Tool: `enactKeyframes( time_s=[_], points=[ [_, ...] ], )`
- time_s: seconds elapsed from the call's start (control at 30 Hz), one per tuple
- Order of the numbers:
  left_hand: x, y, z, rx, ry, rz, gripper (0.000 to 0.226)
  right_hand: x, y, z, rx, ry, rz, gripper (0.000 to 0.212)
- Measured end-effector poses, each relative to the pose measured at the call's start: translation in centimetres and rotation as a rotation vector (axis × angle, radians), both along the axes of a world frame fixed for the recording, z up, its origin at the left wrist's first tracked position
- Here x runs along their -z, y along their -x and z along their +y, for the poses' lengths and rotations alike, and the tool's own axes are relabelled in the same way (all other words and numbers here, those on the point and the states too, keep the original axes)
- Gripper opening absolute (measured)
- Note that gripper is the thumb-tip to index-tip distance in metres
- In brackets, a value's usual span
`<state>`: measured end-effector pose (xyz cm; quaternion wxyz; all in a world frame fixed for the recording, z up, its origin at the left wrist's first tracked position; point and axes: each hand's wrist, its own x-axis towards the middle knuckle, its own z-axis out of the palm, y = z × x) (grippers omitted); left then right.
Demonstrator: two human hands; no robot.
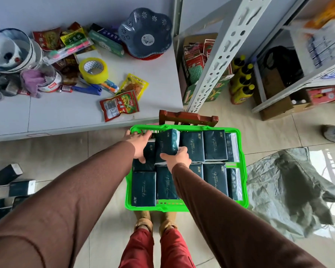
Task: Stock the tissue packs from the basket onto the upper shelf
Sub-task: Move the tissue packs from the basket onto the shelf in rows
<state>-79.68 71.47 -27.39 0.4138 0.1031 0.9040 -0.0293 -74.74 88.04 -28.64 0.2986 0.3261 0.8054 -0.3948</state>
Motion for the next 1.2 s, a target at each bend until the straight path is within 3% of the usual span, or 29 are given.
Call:
enactKeyframes(
  time_s=[0.1,0.23,0.37,0.5,0.6,0.8,0.97,1.03,1.2],
  points=[
    [-0.5,-0.1,-0.2,-0.033,-0.026,0.083,0.114,-0.6,-0.4,1.2,0.060,0.122,0.104,0.049],
    [-3.8,-0.4,-1.9,-0.217,-0.176,0.180,0.086,-3.9,0.0,2.8,-0.041,0.153,0.257,0.043],
    [-10.7,-2.5,-6.0,-0.567,-0.448,0.252,0.063,-10.8,1.1,2.7,-0.252,0.179,0.422,0.051],
    [-19.6,-6.4,-12.1,-0.762,-0.660,0.280,0.058,-20.4,2.5,-0.2,-0.449,0.245,0.534,0.053],
    [-26.0,-10.5,-17.2,-0.847,-0.714,0.328,0.057,-27.8,2.6,-4.7,-0.581,0.289,0.621,0.054],
    [-35.2,-20.4,-28.9,-0.968,-0.748,0.559,0.105,-40.9,-0.7,-16.8,-0.759,0.427,0.805,0.043],
    [-41.9,-30.2,-42.1,-1.028,-0.893,0.738,0.079,-49.6,-6.5,-30.7,-0.915,0.516,0.898,0.040],
    [-43.0,-31.3,-43.8,-1.022,-0.930,0.758,0.069,-51.3,-6.7,-32.8,-0.912,0.522,0.927,0.040],
    [-46.8,-33.4,-52.7,-1.054,-0.922,0.920,0.071,-56.1,-6.4,-41.7,-0.899,0.567,0.956,0.043]
  ],
)
